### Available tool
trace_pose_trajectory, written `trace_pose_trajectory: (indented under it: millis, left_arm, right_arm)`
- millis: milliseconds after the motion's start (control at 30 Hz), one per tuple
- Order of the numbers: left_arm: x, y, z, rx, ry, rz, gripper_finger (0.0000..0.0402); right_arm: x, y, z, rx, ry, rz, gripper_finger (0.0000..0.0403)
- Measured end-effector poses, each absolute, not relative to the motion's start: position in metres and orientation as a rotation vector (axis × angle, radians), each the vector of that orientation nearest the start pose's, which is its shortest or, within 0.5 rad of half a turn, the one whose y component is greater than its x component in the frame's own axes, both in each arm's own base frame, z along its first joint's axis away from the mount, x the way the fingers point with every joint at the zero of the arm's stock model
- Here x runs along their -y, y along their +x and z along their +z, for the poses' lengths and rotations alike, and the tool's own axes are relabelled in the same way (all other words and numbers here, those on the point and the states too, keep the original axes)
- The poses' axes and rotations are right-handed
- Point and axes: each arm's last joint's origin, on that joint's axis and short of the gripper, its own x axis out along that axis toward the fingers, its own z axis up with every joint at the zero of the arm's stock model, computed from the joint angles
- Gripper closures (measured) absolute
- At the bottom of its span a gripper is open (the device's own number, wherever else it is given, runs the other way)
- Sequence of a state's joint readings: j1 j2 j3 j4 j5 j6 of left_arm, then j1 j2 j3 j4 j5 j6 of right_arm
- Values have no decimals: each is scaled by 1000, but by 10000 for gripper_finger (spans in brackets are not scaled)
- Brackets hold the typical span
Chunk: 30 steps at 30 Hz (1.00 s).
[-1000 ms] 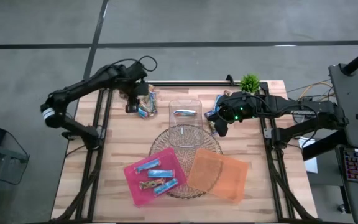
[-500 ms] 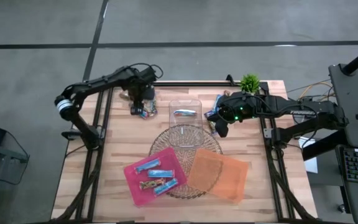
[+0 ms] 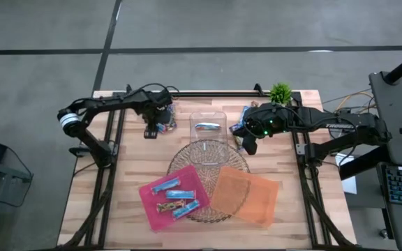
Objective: Pick and place Granola Bars by type
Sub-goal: Put the red granola bar into the red bin
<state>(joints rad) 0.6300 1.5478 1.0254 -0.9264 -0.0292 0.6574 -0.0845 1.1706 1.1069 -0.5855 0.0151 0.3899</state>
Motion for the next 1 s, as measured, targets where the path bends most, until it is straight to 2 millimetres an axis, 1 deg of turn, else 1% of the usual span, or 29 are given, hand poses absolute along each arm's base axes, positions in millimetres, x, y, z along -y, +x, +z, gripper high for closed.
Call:
trace_pose_trajectory:
  millis: [100, 200, 333, 600, 1000]
  left_arm:
    - [-157, 212, 189, -1519, 136, 57, 229]
    - [-157, 210, 183, -1543, 177, 94, 230]
    - [-159, 210, 184, -1559, 203, 119, 230]
    - [-163, 215, 184, -1503, 302, 94, 229]
    - [-165, 219, 173, -1511, 286, 46, 229]
  right_arm:
    - [21, 242, 332, -623, 393, -220, 394]
    - [21, 242, 333, -622, 393, -220, 394]
    - [21, 241, 333, -623, 386, -218, 394]
    - [21, 241, 333, -624, 368, -213, 394]
    - [21, 241, 333, -624, 363, -214, 394]
